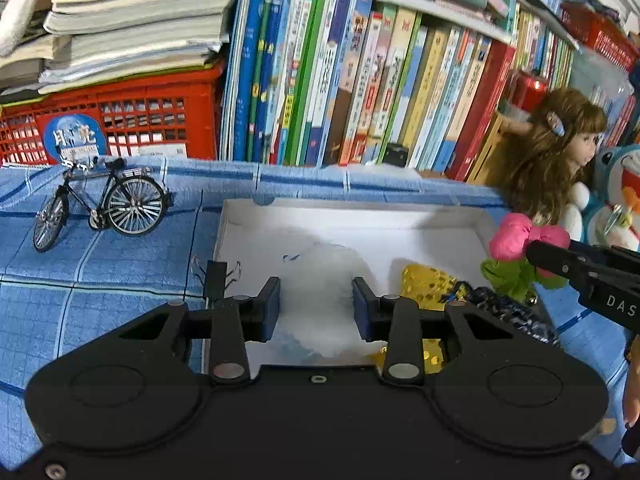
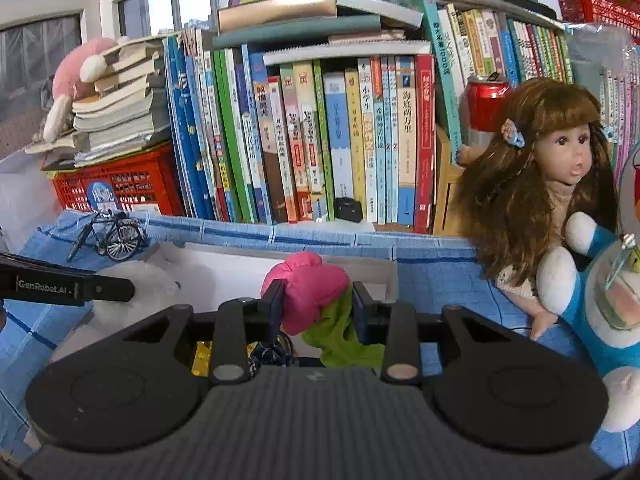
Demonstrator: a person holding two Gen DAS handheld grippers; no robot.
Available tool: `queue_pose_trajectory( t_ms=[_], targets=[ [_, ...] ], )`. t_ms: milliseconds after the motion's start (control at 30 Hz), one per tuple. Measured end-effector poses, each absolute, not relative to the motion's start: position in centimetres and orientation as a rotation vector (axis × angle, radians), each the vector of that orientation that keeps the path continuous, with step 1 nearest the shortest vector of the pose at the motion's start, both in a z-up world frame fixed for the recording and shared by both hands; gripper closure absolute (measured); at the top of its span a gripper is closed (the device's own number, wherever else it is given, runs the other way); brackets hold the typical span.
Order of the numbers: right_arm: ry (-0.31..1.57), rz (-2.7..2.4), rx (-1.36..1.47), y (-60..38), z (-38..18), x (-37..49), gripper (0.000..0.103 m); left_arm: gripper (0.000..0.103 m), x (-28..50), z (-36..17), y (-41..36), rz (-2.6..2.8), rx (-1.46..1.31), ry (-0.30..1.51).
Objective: Organize soft objects
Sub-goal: 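Carry the scrunchies into the tray and open the right tool while the left tool releases the ball there, then move the right tool to the pink cloth while the left tool reaches the green checked cloth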
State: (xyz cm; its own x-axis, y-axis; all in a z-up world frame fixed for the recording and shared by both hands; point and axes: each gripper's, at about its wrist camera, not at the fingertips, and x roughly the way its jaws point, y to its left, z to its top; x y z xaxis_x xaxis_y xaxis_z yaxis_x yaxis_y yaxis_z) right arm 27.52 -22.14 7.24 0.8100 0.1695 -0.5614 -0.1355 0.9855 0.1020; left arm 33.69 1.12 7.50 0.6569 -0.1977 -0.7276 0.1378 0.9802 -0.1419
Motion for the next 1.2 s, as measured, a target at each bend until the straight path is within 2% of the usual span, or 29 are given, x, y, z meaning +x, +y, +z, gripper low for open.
queue_pose_trajectory(
  t_ms=[367, 467, 500, 533, 567, 733, 833, 1000, 1200],
  targets=[
    [0.681, 0.199, 0.120, -22.2, 5.4, 28.5, 0.062, 0.067, 34.1, 6.9, 0.8, -0.193, -0.058, 0.860],
    [0.674, 0.213, 0.141, -22.2, 5.7, 28.2, 0.056, 0.066, 33.8, 7.1, 0.6, -0.197, -0.051, 0.857],
    [0.672, 0.220, 0.145, -22.2, 5.9, 28.1, 0.044, 0.063, 33.7, 7.2, 0.6, -0.197, -0.051, 0.855],
    [0.666, 0.227, 0.152, -22.2, 6.1, 28.0, 0.038, 0.062, 33.6, 7.4, 0.6, -0.198, -0.053, 0.850],
    [0.662, 0.234, 0.158, -22.2, 6.4, 27.8, 0.036, 0.058, 33.4, 7.6, 0.6, -0.198, -0.055, 0.845],
    [0.631, 0.257, 0.171, -21.8, 7.9, 26.6, 0.029, 0.047, 32.1, 9.0, 0.5, -0.204, -0.033, 0.815],
    [0.604, 0.272, 0.156, -21.3, 9.1, 25.5, 0.026, 0.035, 30.9, 10.0, 0.4, -0.209, -0.017, 0.794],
    [0.575, 0.298, 0.127, -20.4, 10.9, 23.1, 0.023, 0.029, 27.9, 11.8, 0.1, -0.233, 0.016, 0.755],
    [0.541, 0.333, 0.087, -19.8, 12.6, 19.4, 0.020, 0.027, 23.8, 13.3, -0.2, -0.279, 0.027, 0.725]
  ],
)
